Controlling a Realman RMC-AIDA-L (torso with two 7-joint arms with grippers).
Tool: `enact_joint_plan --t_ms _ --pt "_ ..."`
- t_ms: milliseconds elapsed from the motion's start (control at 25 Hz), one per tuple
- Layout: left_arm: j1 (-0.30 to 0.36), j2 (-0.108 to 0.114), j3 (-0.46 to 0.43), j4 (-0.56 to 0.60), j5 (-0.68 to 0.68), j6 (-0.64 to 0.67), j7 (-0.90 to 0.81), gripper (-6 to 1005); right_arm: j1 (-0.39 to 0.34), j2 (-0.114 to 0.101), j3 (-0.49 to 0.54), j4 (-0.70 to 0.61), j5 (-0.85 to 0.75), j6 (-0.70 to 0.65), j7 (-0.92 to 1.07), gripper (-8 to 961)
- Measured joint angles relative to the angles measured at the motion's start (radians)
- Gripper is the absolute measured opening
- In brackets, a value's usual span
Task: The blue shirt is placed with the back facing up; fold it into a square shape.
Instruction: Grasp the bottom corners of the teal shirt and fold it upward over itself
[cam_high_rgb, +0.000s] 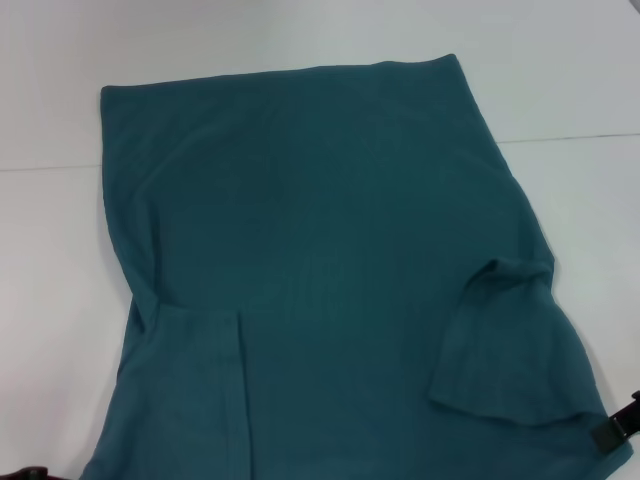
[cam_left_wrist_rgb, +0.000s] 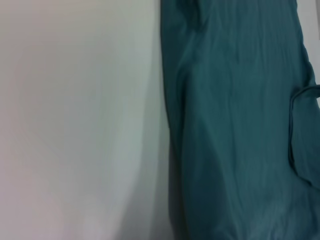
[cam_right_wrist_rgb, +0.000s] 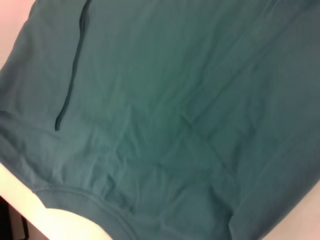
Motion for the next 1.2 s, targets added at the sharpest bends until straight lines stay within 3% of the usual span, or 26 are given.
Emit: enact_joint_plan --t_ms 200,1200 --pt "-0.009 0.001 0.002 0.001 0.001 0.006 -0.004 34 -0.003 0.009 -0.001 0.003 0.0 0.002 -0.005 45" --pt "-0.019 0.003 0.0 0.001 0.002 0.009 -0.007 34 -0.003 0.012 -0.002 0.009 -0.001 0.013 -0.013 45"
